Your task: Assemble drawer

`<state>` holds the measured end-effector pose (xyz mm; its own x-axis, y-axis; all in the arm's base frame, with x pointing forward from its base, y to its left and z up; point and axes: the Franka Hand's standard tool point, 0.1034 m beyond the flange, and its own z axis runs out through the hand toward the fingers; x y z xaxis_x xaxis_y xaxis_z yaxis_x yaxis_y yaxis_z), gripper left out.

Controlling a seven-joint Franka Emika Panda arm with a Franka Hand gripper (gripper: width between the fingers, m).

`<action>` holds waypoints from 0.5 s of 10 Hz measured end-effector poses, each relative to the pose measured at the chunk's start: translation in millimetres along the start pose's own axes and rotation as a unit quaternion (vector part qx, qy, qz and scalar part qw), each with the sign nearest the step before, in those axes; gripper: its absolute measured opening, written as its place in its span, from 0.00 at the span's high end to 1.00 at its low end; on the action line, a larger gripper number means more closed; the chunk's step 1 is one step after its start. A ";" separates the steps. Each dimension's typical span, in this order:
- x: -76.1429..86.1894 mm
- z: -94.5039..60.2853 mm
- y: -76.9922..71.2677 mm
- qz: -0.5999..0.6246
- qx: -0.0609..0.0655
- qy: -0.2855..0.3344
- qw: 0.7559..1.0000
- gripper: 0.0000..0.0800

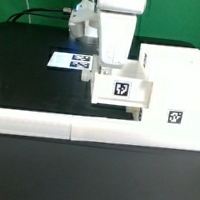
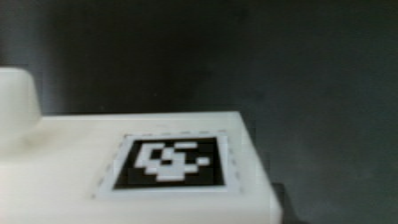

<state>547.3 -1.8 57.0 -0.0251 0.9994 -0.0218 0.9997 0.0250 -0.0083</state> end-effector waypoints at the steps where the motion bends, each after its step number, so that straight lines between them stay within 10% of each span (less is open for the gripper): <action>1: 1.2 -0.3 0.4 0.001 0.000 0.000 1.000 0.95; 5: 1.7 1.6 0.0 0.012 0.001 0.001 1.000 0.95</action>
Offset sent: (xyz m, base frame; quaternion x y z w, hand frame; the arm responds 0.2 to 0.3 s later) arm 0.0072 0.0125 -0.0016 -0.0040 0.0129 0.0005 0.9999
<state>547.3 -0.1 55.4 -0.0005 0.9998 -0.0209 1.0000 0.0003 -0.0097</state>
